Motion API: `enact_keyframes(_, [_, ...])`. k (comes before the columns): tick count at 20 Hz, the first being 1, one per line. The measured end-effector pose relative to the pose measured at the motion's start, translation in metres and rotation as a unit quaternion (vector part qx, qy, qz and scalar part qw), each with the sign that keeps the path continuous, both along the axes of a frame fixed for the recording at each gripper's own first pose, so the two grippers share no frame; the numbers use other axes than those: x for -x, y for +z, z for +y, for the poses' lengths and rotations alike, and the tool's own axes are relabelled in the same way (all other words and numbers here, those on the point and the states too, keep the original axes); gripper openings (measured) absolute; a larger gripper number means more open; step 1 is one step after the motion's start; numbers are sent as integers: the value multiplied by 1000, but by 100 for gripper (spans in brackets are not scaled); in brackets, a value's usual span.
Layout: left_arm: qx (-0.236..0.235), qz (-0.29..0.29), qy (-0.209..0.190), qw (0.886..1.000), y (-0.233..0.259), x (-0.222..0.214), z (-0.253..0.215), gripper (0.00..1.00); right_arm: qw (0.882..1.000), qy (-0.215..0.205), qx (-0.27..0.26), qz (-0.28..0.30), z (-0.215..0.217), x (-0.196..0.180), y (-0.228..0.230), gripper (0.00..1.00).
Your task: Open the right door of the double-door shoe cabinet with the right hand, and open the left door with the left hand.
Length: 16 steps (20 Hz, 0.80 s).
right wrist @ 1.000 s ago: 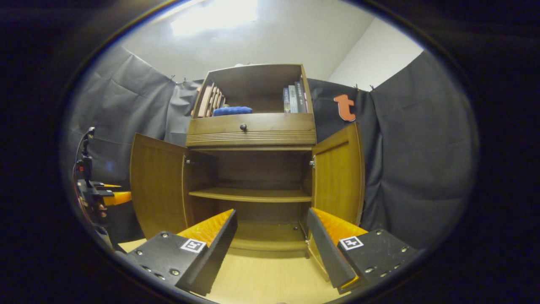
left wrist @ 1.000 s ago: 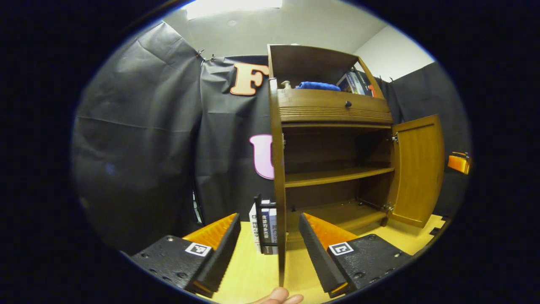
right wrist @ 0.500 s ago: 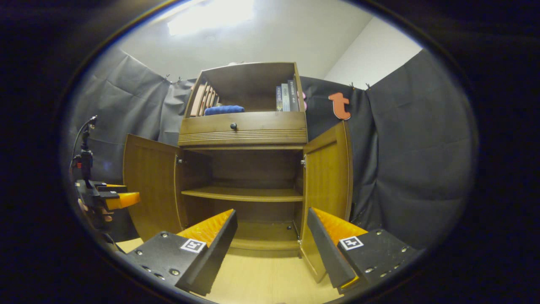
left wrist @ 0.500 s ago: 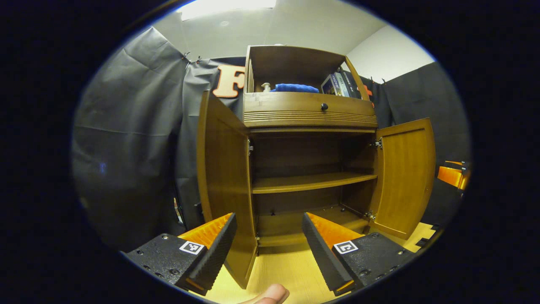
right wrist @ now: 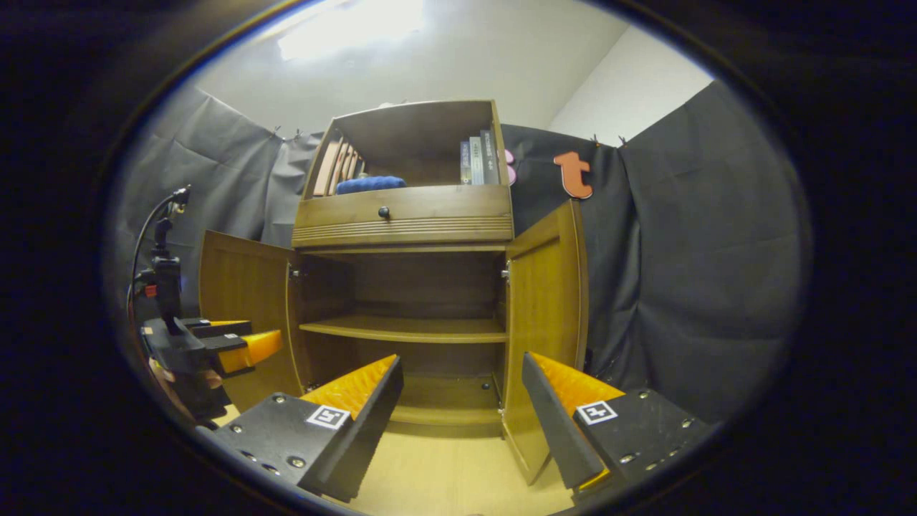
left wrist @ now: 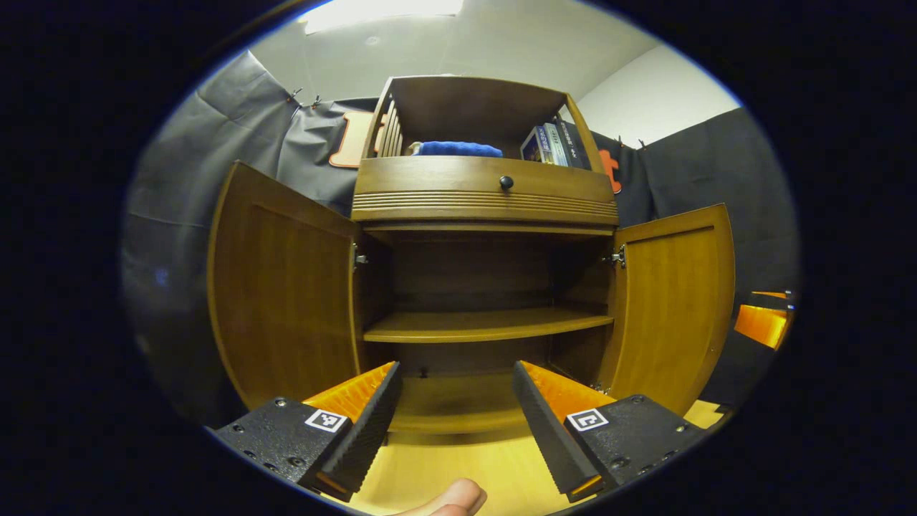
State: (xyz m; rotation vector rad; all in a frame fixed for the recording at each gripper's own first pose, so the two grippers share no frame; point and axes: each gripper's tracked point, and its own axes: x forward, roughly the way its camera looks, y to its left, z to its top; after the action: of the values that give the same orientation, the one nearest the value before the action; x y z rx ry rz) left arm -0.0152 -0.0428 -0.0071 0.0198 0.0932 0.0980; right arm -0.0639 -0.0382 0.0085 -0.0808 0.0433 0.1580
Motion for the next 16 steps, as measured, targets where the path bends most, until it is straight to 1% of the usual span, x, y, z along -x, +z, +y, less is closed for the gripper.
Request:
enact_keyframes(2, [5, 1, -6, 1000, -6, -12, -16, 94, 1000, -1, 3, -1, -2, -4, 2, 99])
enact_keyframes(3, [6, 2, -10, 1000, -9, -17, -23, 96, 1000, -2, 5, -1, -2, -6, 2, 99])
enact_keyframes(4, [1, 1, -13, 1000, -12, -22, -29, 94, 1000, -2, 7, 1, -2, -8, 1, 99])
enact_keyframes(7, [-20, 3, -21, 1000, -21, -34, -41, 95, 1000, -17, 22, 1, -1, -10, -4, 99])
enact_keyframes(9, [-19, 10, -28, 999, -32, -39, -48, 96, 999, -23, 26, -12, 5, -9, -1, 99])
enact_keyframes(10, [-19, 17, -27, 999, -35, -39, -49, 96, 999, -22, 21, -20, 11, -10, 2, 99])
enact_keyframes(11, [-20, 15, -32, 999, -35, -42, -50, 98, 999, -19, 18, -26, 16, -10, 3, 95])
enact_keyframes(12, [-24, 12, -33, 999, -33, -44, -49, 100, 999, -15, 17, -31, 22, -12, 3, 95])
enact_keyframes(13, [-27, 13, -25, 999, -33, -50, -40, 99, 999, -14, 19, -34, 28, -14, 2, 95])
enact_keyframes(14, [-26, 11, -17, 999, -31, -50, -33, 99, 999, -16, 23, -35, 32, -18, 0, 99])
enact_keyframes(15, [-22, 10, -13, 1000, -31, -51, -28, 99, 999, -17, 25, -34, 36, -21, -3, 100])
enact_keyframes(16, [-19, 10, -12, 1000, -29, -50, -24, 99, 999, -15, 26, -30, 43, -24, -8, 99])
